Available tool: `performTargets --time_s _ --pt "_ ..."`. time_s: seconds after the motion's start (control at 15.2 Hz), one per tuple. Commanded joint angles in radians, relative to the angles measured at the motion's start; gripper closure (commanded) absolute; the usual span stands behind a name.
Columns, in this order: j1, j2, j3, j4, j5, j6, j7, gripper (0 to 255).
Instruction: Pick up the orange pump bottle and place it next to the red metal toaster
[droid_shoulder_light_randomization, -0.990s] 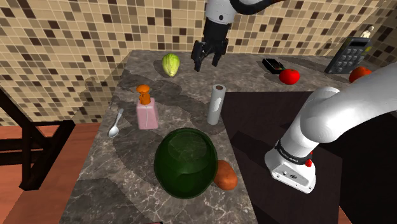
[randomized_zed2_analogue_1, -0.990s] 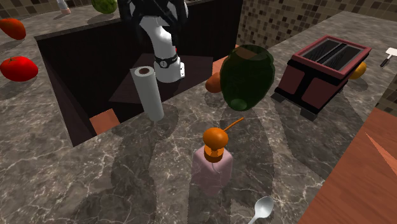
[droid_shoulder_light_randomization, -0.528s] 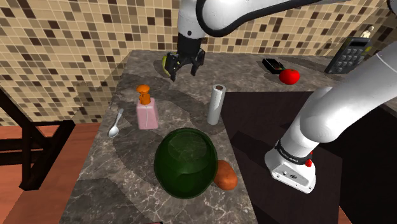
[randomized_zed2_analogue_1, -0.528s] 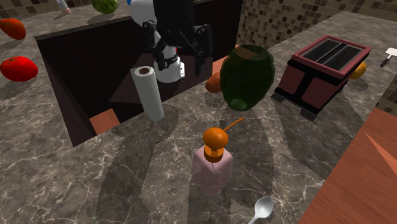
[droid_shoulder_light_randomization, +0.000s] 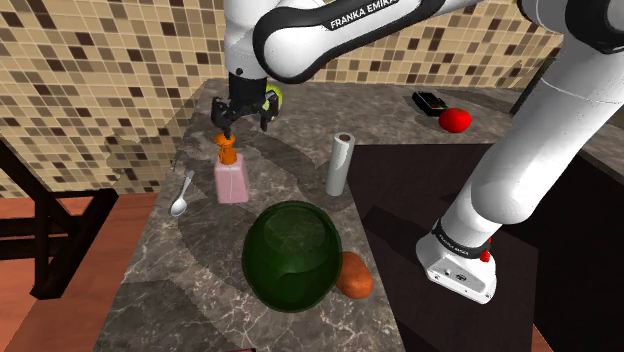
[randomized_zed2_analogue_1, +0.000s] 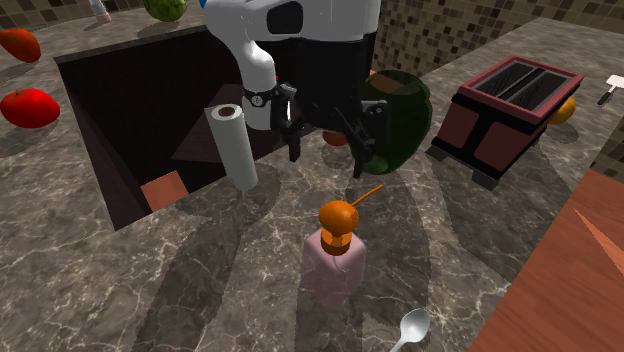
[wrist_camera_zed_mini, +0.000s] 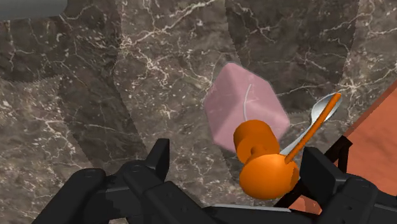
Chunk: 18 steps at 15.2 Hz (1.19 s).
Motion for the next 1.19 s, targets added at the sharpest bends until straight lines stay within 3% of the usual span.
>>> performTargets --time_s 0.0,0.13,0.66,1.12 --pt "0.014 0.084 0.011 0.06 -0.066 0.015 0.078 0" --pt "0.039 0.171 0.011 0.137 -0.131 0.012 0.148 0" --pt "0.049 0.232 -0.006 0.111 -0.175 0.09 0.177 0" --pt "0.049 0.232 -0.006 0.111 -0.175 0.09 0.176 0"
